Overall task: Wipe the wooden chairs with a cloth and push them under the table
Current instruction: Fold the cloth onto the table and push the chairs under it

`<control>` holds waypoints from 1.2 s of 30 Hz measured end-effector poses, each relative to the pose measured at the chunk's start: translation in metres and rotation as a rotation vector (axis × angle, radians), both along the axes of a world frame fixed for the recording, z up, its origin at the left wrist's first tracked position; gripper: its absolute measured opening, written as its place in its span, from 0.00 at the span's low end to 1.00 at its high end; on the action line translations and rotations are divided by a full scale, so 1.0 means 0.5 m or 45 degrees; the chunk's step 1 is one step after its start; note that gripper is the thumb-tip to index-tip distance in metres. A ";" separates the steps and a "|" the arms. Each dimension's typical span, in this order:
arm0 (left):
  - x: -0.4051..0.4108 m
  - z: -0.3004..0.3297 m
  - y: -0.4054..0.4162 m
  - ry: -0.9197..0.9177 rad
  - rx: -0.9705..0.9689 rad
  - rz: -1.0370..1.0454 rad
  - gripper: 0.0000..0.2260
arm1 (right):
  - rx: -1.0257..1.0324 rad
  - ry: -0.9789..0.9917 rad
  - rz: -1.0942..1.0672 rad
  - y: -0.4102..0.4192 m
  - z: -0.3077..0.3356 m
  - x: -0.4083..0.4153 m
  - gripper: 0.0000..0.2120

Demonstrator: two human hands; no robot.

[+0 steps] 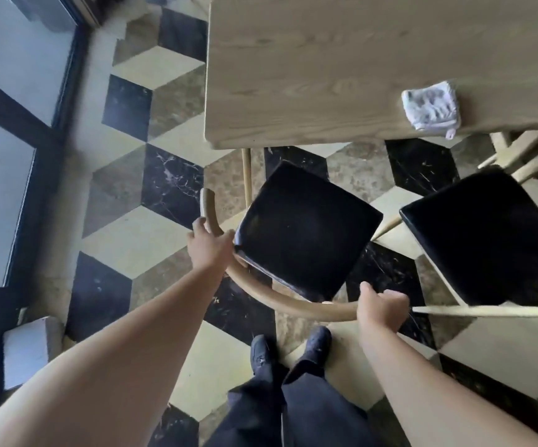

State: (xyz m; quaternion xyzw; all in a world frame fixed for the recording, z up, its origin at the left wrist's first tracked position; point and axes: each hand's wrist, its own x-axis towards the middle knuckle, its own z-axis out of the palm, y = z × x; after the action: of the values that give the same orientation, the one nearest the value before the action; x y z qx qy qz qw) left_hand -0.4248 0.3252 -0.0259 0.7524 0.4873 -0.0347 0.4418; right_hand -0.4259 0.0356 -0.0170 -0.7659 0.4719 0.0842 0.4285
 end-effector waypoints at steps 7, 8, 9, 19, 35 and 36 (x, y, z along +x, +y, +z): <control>0.059 -0.089 0.082 0.178 -0.442 0.215 0.32 | 0.327 0.357 -0.219 -0.024 -0.102 0.028 0.23; 0.060 -0.097 0.088 0.185 -0.440 0.202 0.32 | 0.379 0.347 -0.266 -0.024 -0.105 0.027 0.22; 0.063 -0.108 0.093 0.193 -0.434 0.201 0.32 | 0.426 0.338 -0.320 -0.024 -0.108 0.027 0.21; 0.102 -0.178 0.106 0.157 -0.389 0.341 0.20 | 0.989 0.281 -0.627 -0.026 -0.133 -0.004 0.16; 0.097 -0.181 0.057 0.097 -0.364 0.413 0.21 | 0.844 0.157 -0.479 -0.091 -0.107 0.093 0.13; 0.098 -0.180 0.044 0.087 -0.371 0.431 0.21 | 0.836 0.140 -0.471 -0.104 -0.104 0.111 0.11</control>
State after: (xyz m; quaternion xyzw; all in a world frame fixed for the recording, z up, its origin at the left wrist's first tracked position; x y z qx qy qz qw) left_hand -0.3759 0.3472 -0.1161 0.5866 0.6111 -0.0553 0.5286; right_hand -0.3703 -0.0163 -0.0692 -0.4839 0.5723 0.1932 0.6332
